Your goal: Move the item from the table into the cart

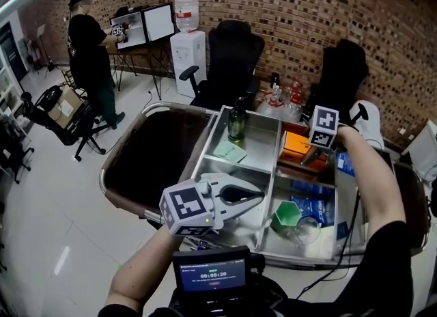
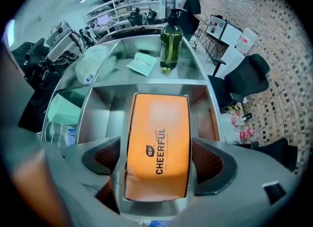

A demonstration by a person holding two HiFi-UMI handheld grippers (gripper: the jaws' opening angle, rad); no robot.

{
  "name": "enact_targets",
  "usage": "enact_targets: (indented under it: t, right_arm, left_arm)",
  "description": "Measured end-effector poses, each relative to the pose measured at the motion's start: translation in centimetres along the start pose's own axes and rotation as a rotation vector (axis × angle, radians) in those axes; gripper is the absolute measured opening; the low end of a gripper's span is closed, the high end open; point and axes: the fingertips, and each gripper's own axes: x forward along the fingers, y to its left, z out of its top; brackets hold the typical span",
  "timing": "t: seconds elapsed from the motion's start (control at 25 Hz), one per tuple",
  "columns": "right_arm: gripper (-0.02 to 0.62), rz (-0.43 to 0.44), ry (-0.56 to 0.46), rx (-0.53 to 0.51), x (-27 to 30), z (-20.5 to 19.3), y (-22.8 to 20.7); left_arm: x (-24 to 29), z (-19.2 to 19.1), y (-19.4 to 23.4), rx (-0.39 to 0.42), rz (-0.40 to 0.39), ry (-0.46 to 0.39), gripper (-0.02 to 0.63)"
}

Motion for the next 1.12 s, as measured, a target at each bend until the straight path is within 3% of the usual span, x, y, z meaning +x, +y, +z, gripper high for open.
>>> enact_targets:
  t: [0.16,0.36,0.6,0.72,0.8,1.0,1.12]
  right_arm:
    - [0.439,-0.073,-0.102,0.038,-2.8,0.4,0.3]
    - [0.439,-0.133,-0.257,0.105,-7.0,0.9,3.6]
    - [0.426,-0.298,-0.503,0.227,-12.5,1.1,6.8]
    - [0.426,-0.385,-0.573,0.265,-14.4,0.8,8.6]
    - [0.351,-0.419,-0.652,0.276,-15.9,1.5,10.2]
    - [0.351,-0.528,-0.811,0.319,-17.9,3.2,15.7]
    - [0.250,-0.588,-0.911,0.351,-18.9,4.0,18.6]
  left_arm:
    - [-0.2,0.6,-0.4,0.010,-0.014,-0.008,0.008]
    - [-0.3,2.6,-2.7,0.011,-0.034,-0.027,0.008]
    - [-0.2,3.4,-4.8,-0.001,-0.092,-0.033,0.008]
    - [-0.4,4.0,-5.4,0.015,-0.121,-0.047,0.008]
    - [-0.6,4.3,-5.6,0.014,-0.126,-0.052,0.008]
    - [-1.5,4.0,-6.4,0.024,-0.205,-0.080,0.008]
    - [-2.3,3.6,-7.0,0.016,-0.243,-0.090,0.008]
